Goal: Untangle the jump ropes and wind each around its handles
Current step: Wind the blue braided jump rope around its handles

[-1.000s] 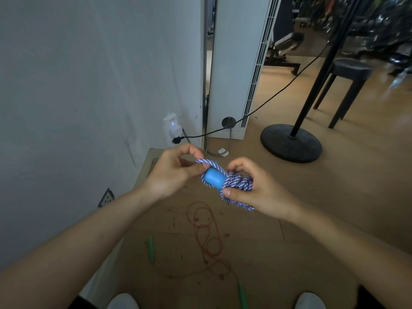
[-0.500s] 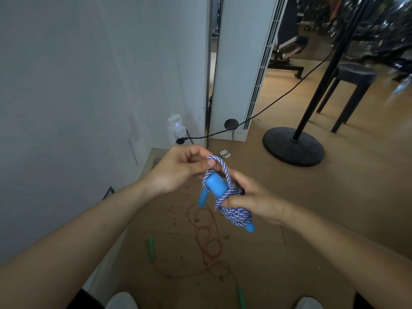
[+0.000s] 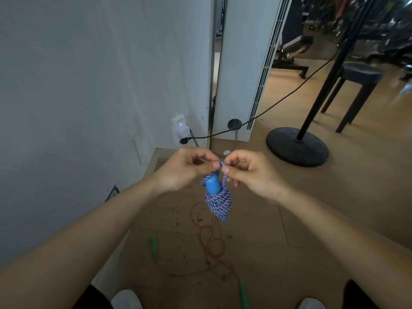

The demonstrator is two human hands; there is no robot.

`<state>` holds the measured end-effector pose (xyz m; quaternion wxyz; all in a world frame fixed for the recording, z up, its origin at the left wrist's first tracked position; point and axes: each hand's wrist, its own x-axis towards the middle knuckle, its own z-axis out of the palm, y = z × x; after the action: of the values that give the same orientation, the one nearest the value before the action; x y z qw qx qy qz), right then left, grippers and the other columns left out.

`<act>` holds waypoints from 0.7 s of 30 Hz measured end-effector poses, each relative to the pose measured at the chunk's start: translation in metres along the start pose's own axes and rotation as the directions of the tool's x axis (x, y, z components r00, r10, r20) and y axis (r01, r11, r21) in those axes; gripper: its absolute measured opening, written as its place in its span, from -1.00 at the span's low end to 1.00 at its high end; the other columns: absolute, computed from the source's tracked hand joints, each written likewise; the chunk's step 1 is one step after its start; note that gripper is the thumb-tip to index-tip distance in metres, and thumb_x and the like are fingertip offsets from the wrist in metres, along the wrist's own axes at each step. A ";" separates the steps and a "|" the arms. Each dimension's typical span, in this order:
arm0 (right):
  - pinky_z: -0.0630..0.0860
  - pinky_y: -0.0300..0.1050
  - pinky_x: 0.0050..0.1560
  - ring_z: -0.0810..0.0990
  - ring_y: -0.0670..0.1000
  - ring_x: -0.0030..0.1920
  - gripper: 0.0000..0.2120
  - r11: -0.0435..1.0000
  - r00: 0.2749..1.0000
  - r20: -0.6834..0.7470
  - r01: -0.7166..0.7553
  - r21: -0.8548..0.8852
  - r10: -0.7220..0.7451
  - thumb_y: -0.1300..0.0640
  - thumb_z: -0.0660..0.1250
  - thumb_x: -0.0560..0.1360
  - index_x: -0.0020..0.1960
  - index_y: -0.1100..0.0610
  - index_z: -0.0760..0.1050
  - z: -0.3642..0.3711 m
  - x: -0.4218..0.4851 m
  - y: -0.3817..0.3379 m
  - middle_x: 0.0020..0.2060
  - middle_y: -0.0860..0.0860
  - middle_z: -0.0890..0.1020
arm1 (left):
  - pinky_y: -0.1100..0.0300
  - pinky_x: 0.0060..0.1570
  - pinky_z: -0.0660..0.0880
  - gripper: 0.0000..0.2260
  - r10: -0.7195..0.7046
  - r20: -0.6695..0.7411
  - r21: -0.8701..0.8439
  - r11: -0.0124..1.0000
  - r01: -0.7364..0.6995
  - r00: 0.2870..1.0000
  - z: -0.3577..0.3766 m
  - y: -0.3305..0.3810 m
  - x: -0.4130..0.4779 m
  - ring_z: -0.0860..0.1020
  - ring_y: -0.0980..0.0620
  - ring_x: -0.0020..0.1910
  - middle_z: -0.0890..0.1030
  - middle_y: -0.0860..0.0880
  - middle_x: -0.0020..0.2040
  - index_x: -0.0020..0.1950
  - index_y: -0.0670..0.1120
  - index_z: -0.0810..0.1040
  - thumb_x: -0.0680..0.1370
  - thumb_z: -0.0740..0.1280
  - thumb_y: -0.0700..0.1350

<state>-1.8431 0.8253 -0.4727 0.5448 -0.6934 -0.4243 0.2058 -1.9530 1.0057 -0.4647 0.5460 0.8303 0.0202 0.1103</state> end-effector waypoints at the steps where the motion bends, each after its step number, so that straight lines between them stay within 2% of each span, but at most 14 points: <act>1: 0.53 -0.18 -0.34 0.60 -0.03 -0.29 -0.96 1.000 1.000 -0.007 0.013 0.018 -0.013 0.33 0.39 0.52 -0.03 0.30 0.56 -0.002 0.001 -0.002 -0.24 0.16 0.62 | 0.11 0.01 0.58 -0.87 -0.018 -0.005 -0.052 0.998 0.017 1.000 -0.001 -0.001 0.000 0.65 0.02 -0.03 0.71 -0.12 -0.01 0.10 -0.20 0.65 0.56 0.39 -0.28; 3: 0.53 -0.18 -0.31 0.60 0.00 -0.26 -0.95 0.999 0.999 -0.016 0.040 0.035 -0.039 0.34 0.37 0.53 -0.01 0.31 0.55 -0.008 0.004 -0.004 -0.18 0.28 0.61 | 0.24 0.00 0.56 -0.80 -0.032 0.007 -0.126 0.992 0.032 0.999 -0.002 -0.002 0.000 0.65 0.09 0.00 0.71 -0.09 0.03 0.17 -0.25 0.61 0.56 0.35 -0.37; 5: 0.54 -0.18 -0.30 0.60 0.00 -0.26 -0.92 0.998 0.999 -0.007 0.052 0.045 -0.052 0.35 0.35 0.54 0.01 0.36 0.53 -0.013 0.004 -0.006 -0.14 0.33 0.60 | 0.28 0.02 0.53 -0.79 -0.051 0.024 -0.183 0.982 0.054 0.998 0.000 -0.005 -0.001 0.64 0.11 0.01 0.70 -0.09 0.04 0.18 -0.25 0.61 0.56 0.35 -0.36; 8: 0.57 -0.18 -0.28 0.61 -0.01 -0.28 -0.89 0.995 0.998 -0.003 0.059 0.074 -0.059 0.37 0.33 0.54 0.04 0.42 0.50 -0.014 0.002 -0.008 -0.20 0.26 0.60 | 0.20 0.09 0.49 -0.80 -0.148 0.034 -0.323 0.934 0.151 0.988 0.010 -0.009 -0.001 0.63 0.08 0.03 0.70 -0.07 0.04 0.14 -0.15 0.66 0.52 0.43 -0.25; 10: 0.57 -0.14 -0.28 0.60 0.06 -0.29 -0.89 0.993 0.999 -0.020 0.052 0.104 -0.050 0.37 0.34 0.54 0.03 0.42 0.49 -0.013 0.002 -0.007 -0.23 0.22 0.60 | 0.13 0.14 0.45 -0.77 -0.241 0.090 -0.419 0.871 0.256 0.966 0.019 -0.009 -0.001 0.61 0.07 0.05 0.70 -0.04 0.04 0.10 -0.06 0.69 0.45 0.49 -0.17; 12: 0.57 -0.14 -0.30 0.59 0.07 -0.32 -0.89 0.989 0.998 -0.050 0.042 0.140 -0.035 0.39 0.34 0.54 0.02 0.43 0.48 -0.012 0.002 -0.006 -0.25 0.23 0.60 | 0.12 0.12 0.43 -0.75 -0.287 0.158 -0.473 0.818 0.328 0.945 0.025 -0.009 -0.001 0.60 0.08 0.03 0.68 0.00 0.03 0.08 0.02 0.68 0.41 0.46 -0.14; 14: 0.56 -0.15 -0.31 0.58 0.05 -0.34 -0.90 0.987 0.997 -0.072 0.035 0.159 -0.024 0.40 0.33 0.53 0.01 0.44 0.48 -0.012 0.001 -0.008 -0.26 0.26 0.59 | 0.15 0.06 0.43 -0.72 -0.287 0.181 -0.489 0.804 0.339 0.941 0.028 -0.007 -0.001 0.59 0.08 0.01 0.65 0.01 0.03 0.08 0.04 0.65 0.40 0.46 -0.16; 18: 0.56 -0.14 -0.34 0.57 0.06 -0.37 -0.94 0.982 0.996 -0.085 0.032 0.184 -0.017 0.39 0.34 0.53 -0.02 0.39 0.50 -0.009 -0.001 -0.013 -0.30 0.21 0.59 | 0.10 0.08 0.59 -0.58 -0.219 0.120 -0.348 0.904 0.247 0.968 0.038 -0.006 -0.003 0.64 0.00 0.10 0.67 -0.08 0.10 0.22 -0.05 0.58 0.43 0.46 -0.39; 21: 0.48 -0.20 -0.40 0.53 -0.01 -0.39 -0.94 0.989 0.998 -0.066 0.023 0.143 -0.014 0.37 0.34 0.54 0.00 0.36 0.52 -0.013 0.001 -0.017 -0.31 0.08 0.60 | 0.01 0.13 0.61 -0.56 -0.190 0.110 -0.347 0.913 0.217 0.976 0.047 -0.006 -0.006 0.63 -0.04 0.14 0.66 -0.07 0.14 0.27 -0.01 0.56 0.47 0.45 -0.37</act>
<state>-1.8392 0.8190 -0.4521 0.6087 -0.6548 -0.3968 0.2079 -1.9484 0.9651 -0.4891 0.6963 0.7143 0.0661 0.0240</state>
